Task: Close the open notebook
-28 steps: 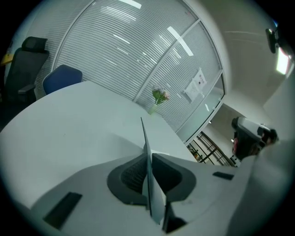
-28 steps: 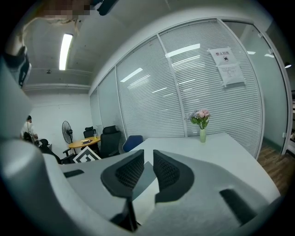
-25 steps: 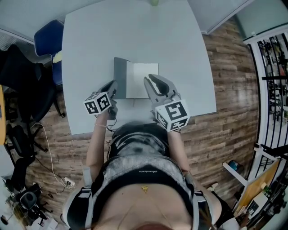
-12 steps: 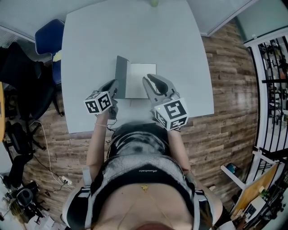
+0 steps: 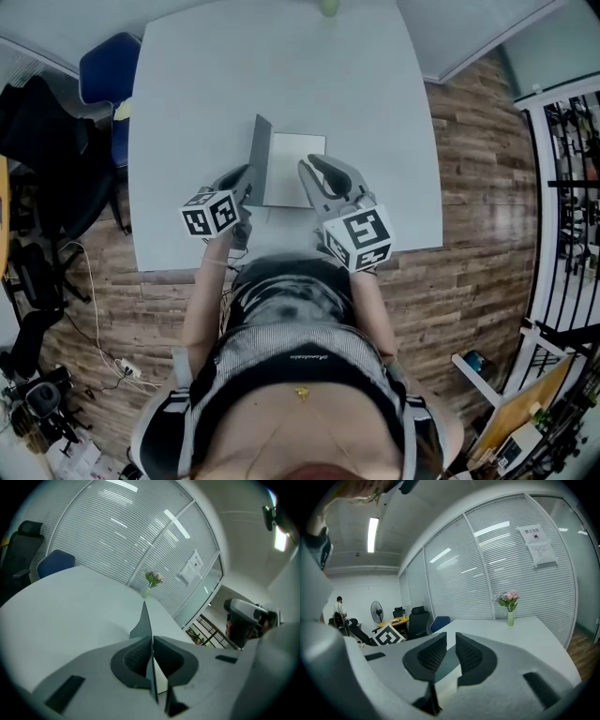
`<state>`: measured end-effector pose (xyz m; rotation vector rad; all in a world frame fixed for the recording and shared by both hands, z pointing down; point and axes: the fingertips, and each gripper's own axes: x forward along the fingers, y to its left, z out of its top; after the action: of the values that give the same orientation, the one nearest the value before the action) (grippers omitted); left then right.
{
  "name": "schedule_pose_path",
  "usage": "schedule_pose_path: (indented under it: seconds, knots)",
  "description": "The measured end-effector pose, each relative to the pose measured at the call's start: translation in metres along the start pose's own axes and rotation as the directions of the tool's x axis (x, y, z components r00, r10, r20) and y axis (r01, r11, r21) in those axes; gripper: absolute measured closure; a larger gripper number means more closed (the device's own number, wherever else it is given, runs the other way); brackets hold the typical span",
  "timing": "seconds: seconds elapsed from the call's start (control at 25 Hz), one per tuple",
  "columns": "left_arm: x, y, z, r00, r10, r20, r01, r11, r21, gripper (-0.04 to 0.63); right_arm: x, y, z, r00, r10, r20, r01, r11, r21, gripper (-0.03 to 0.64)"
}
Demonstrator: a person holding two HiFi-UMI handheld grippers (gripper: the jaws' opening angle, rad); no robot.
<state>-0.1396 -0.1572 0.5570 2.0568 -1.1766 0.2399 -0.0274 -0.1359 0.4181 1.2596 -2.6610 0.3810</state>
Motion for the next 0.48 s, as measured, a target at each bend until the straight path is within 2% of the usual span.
schedule_pose_path:
  seconds: [0.48]
  knots:
    - [0.015,-0.025,-0.006,1.0,-0.017,-0.003,0.017,1.0,0.0,0.578,-0.007,-0.013,-0.004,1.0,0.024,-0.008,-0.024,1.0,-0.004,0.556]
